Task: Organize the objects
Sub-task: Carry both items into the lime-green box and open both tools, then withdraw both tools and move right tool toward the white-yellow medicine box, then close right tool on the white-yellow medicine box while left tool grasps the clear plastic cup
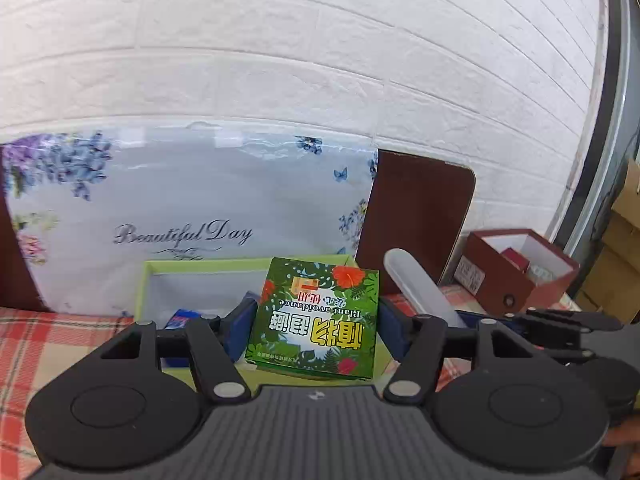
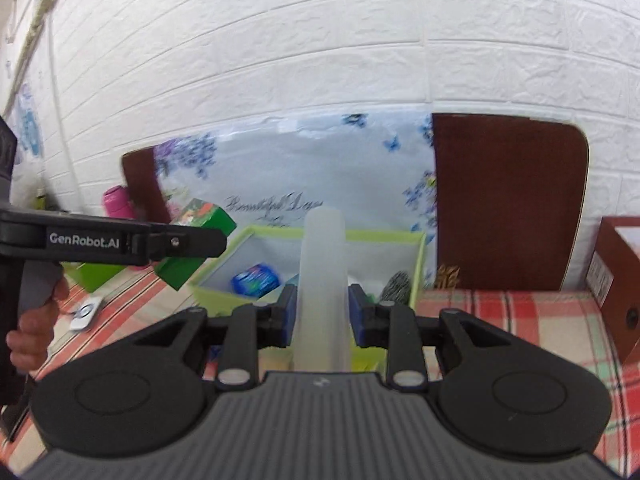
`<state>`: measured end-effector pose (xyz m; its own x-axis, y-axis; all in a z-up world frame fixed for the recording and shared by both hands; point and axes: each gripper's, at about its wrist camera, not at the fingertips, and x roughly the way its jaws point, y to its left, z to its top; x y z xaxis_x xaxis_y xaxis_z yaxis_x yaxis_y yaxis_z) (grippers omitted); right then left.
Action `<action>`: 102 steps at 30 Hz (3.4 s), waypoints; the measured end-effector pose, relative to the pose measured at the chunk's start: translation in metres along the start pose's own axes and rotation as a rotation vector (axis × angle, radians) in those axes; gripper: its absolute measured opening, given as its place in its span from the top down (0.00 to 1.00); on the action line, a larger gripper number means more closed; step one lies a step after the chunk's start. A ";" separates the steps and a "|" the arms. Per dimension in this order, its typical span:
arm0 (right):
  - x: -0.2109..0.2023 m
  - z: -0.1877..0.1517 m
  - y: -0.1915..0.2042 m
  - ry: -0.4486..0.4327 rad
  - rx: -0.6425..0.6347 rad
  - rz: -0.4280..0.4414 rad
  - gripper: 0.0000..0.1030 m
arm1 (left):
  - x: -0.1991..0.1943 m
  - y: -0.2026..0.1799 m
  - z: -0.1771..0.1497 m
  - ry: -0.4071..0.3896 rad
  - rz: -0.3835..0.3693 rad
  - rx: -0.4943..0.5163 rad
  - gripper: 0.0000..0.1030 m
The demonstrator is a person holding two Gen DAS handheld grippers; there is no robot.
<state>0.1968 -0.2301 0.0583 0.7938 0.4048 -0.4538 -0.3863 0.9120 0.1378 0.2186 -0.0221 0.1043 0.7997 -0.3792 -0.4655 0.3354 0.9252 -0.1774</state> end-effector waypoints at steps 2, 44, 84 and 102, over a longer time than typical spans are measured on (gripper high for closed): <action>0.022 0.005 -0.005 -0.003 -0.019 -0.033 0.74 | 0.022 0.001 0.007 0.010 0.015 -0.007 0.35; -0.013 -0.059 0.025 -0.034 -0.193 -0.163 0.00 | -0.026 -0.009 -0.060 0.070 0.249 -0.020 0.16; 0.038 -0.113 0.050 0.151 -0.019 -0.150 0.33 | -0.043 0.055 -0.172 0.306 0.309 -0.274 0.17; -0.086 -0.190 0.087 0.256 -0.143 0.166 0.34 | -0.012 0.075 -0.166 0.302 0.304 -0.320 0.16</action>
<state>0.0057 -0.1977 -0.0576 0.5779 0.5006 -0.6445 -0.5770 0.8092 0.1112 0.1515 0.0543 -0.0471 0.6426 -0.1163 -0.7573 -0.0949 0.9687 -0.2293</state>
